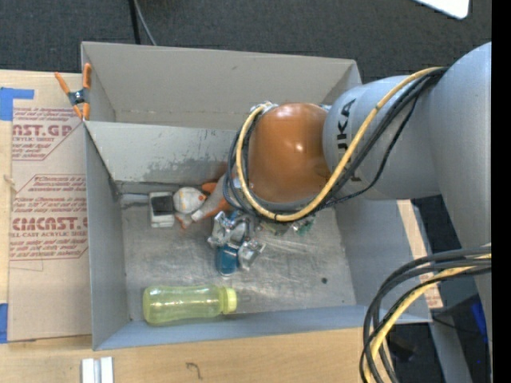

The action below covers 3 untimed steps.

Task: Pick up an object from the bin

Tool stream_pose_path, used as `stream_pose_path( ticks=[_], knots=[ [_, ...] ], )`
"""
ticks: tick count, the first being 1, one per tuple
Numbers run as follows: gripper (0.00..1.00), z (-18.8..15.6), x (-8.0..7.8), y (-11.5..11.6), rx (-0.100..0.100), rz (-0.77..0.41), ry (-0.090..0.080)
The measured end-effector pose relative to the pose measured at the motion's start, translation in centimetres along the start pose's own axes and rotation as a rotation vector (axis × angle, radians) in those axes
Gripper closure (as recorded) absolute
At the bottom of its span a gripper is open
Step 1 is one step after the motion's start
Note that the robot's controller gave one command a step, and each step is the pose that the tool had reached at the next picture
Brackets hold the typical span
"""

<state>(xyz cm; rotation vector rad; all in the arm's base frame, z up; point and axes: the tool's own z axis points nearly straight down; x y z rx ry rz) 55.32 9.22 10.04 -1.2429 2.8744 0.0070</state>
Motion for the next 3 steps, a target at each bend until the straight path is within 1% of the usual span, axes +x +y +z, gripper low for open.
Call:
stream_pose_path(
  ticks=[1, 3],
  knots=[
    [1.00, 0.92, 0.38, -0.52, -0.008, -0.014, 0.004],
    [1.00, 0.92, 0.29, -0.55, -0.007, -0.015, 0.001]
  ],
)
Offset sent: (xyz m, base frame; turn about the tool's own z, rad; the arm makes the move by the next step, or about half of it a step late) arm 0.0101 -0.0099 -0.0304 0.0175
